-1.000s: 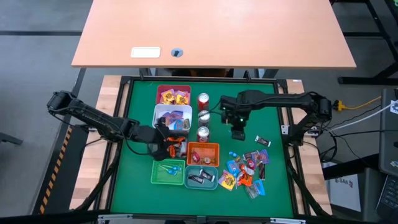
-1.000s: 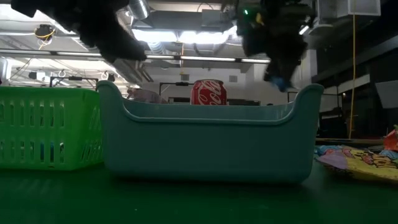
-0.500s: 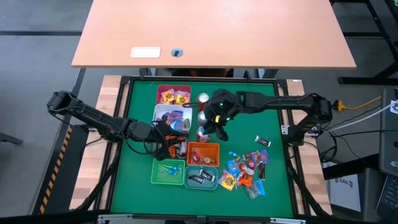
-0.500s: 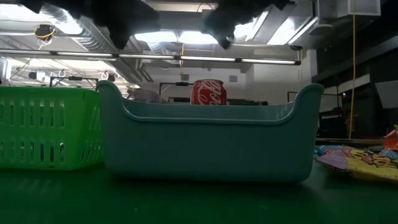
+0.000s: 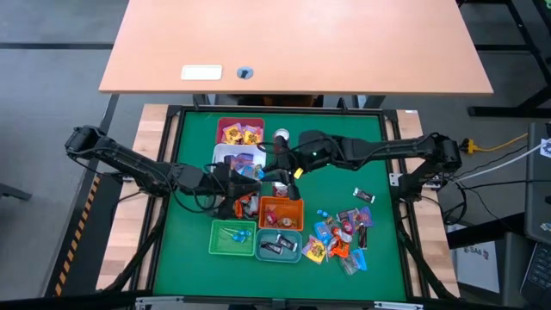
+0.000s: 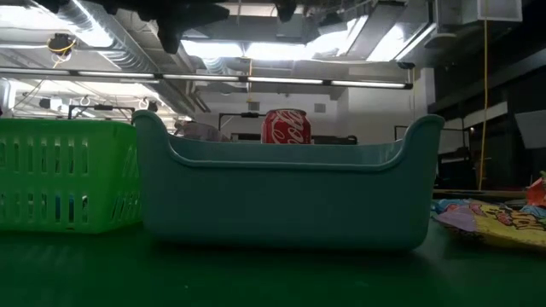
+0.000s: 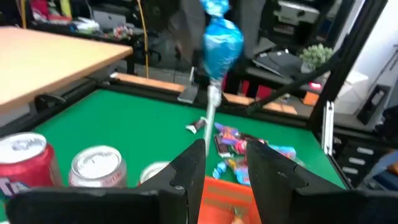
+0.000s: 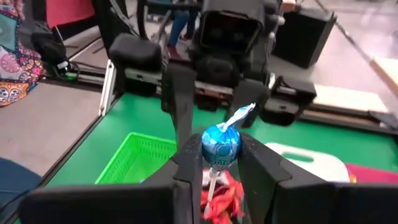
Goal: Sort candy
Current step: Put the blue candy into the green bin
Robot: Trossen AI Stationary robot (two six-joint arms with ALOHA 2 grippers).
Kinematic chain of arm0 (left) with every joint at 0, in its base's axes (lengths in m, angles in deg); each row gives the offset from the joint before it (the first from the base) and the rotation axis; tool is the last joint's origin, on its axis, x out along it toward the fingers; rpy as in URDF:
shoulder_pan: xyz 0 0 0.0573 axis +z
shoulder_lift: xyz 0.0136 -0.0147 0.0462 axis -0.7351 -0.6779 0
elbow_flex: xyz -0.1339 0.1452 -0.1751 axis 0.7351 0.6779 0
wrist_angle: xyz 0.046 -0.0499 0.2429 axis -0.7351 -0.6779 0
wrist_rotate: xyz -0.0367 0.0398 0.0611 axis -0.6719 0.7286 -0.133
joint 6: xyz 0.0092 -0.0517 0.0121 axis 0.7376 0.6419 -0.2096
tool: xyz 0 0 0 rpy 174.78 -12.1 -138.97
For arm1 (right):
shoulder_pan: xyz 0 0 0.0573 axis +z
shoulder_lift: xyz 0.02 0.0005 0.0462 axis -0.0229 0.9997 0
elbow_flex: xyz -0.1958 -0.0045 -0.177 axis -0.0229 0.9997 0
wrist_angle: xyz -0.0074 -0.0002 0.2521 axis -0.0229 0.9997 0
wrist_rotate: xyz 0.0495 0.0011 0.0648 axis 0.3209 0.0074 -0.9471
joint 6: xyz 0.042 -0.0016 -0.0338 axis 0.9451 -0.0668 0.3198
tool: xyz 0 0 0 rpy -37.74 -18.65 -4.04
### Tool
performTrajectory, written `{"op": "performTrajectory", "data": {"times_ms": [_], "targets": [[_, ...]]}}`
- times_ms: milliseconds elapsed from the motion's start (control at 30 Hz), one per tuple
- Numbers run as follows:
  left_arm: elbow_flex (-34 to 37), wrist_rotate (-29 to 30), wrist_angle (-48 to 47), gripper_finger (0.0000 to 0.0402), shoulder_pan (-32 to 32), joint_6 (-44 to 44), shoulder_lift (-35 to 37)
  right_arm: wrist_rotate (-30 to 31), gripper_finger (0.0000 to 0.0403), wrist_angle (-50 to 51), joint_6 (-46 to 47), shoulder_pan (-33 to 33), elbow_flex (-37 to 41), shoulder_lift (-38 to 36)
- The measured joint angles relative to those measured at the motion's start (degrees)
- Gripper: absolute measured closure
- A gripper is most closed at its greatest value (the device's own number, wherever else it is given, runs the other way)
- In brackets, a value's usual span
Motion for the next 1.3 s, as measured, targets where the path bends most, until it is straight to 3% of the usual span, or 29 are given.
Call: {"op": "performTrajectory", "data": {"times_ms": [467,833,1000,1200,1300], "targets": [[0.0,2.55,6.4,0.0295,0.02,-7.43,0.0,0.02,0.0322,-7.91,-0.09,-0.17,0.0,0.02],[0.0,4.96,6.61,0.0297,0.02,-7.57,0.0,-0.11,0.0322,-8.4,-0.09,-0.17,0.0,0.97],[0.0,4.96,6.53,0.0325,0.02,-7.58,0.0,-0.6,0.0322,-9.48,-0.09,-0.15,-0.04,2.4],[0.0,4.92,5.91,0.039,0.02,-7.58,0.0,-0.63,0.0322,-9.27,-0.09,-0.17,-0.02,2.58],[0.0,4.89,5.67,0.0397,0.02,-7.6,-0.02,-0.63,0.0322,-9.24,-0.09,-0.17,-0.02,2.58]]}}
